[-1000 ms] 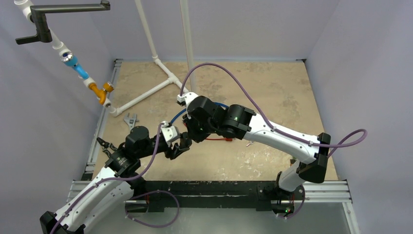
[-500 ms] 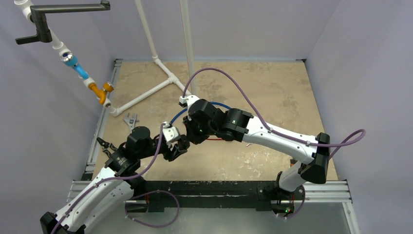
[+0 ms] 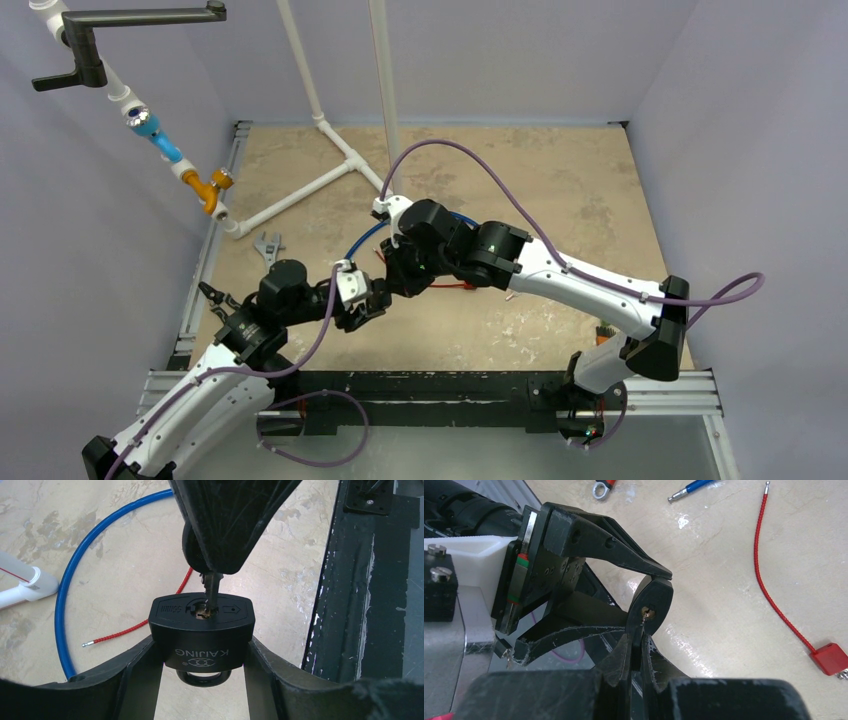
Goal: Unlock with the key
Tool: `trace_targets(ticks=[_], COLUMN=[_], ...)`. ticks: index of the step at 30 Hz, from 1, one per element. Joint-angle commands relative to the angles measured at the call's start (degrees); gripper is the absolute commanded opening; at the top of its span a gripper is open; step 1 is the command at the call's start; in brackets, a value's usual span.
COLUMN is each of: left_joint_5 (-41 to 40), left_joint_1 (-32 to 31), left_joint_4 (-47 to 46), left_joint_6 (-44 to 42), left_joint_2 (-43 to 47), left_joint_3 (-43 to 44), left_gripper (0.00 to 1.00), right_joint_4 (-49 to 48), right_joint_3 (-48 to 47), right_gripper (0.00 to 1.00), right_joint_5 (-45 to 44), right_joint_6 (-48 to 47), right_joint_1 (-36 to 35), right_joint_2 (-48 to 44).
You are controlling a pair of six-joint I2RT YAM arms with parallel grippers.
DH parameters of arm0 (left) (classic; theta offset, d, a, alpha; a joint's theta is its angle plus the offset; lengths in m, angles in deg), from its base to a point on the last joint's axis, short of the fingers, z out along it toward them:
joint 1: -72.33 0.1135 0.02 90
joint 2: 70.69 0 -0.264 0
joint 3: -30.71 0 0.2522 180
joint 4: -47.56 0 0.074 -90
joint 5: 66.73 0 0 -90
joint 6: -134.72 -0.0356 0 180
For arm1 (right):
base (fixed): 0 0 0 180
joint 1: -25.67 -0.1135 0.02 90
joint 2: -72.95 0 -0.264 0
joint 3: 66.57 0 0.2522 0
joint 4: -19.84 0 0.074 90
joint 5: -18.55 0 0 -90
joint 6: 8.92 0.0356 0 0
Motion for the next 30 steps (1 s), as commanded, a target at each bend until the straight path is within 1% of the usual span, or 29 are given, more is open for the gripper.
trace_targets(ticks=[1, 8, 12, 18, 22, 30], left_joint_5=[5.0, 1.0, 1.9, 1.5, 2.1, 3.5], left_joint_1=[-0.8, -0.8, -0.8, -0.8, -0.8, -0.8], left_joint_4=[-30.1, -30.1, -30.2, -29.4, -28.9, -26.4], left_joint_6=[-2.8, -1.5, -2.6, -2.8, -3.7, -5.3], left_joint_2=[1.5, 0.6, 0.4, 0.9, 1.0, 1.5], left_joint_3=[7.5, 10.2, 10.5, 8.9, 8.8, 8.2], left_gripper=[0.00, 0.00, 0.00, 0.00, 0.00, 0.00], right_joint_4=[2.2, 1.3, 1.1, -1.1, -2.7, -1.9], right_joint_3=[-0.6, 1.2, 1.7, 1.4, 2.1, 1.3], right_gripper=[0.00, 0.00, 0.00, 0.00, 0.00, 0.00], right_joint_5=[8.3, 5.3, 4.6, -1.9, -3.2, -3.8], right_joint_6=[1.2, 1.9, 2.2, 5.9, 6.8, 6.0], right_joint_1=[-3.0, -4.3, -4.7, -4.4, -4.1, -4.0], right_joint_2=[3.8, 3.0, 2.6, -2.4, -4.4, -5.1])
